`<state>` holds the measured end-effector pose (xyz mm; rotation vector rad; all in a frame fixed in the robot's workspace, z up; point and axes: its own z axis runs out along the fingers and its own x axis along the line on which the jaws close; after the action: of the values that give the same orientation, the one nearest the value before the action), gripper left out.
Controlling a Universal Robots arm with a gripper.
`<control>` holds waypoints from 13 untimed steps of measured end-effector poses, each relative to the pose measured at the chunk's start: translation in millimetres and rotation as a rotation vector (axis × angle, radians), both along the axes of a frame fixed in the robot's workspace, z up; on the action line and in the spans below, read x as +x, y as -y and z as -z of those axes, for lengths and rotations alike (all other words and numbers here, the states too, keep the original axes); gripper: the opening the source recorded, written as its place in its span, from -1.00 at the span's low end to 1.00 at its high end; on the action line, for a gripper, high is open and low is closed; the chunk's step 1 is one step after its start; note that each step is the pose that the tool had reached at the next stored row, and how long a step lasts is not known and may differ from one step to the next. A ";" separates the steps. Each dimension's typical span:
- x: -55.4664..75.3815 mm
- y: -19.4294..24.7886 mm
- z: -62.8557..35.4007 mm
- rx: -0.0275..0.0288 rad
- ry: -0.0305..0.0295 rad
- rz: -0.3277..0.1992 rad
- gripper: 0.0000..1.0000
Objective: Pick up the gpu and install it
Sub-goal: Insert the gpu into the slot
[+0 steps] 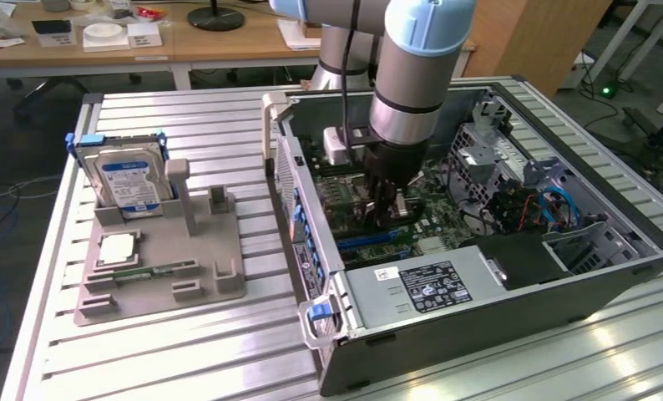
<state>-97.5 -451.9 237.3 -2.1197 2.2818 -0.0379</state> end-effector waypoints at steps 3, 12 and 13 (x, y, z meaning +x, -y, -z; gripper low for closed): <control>-0.1 1.9 2.4 0.0000 -0.0001 0.001 -0.42; -2.3 2.4 5.6 -0.0001 -0.0001 0.002 -0.42; -2.5 2.4 5.9 -0.0001 0.0000 0.002 -0.42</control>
<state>-100.0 -454.3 231.3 -2.1178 2.2838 -0.0381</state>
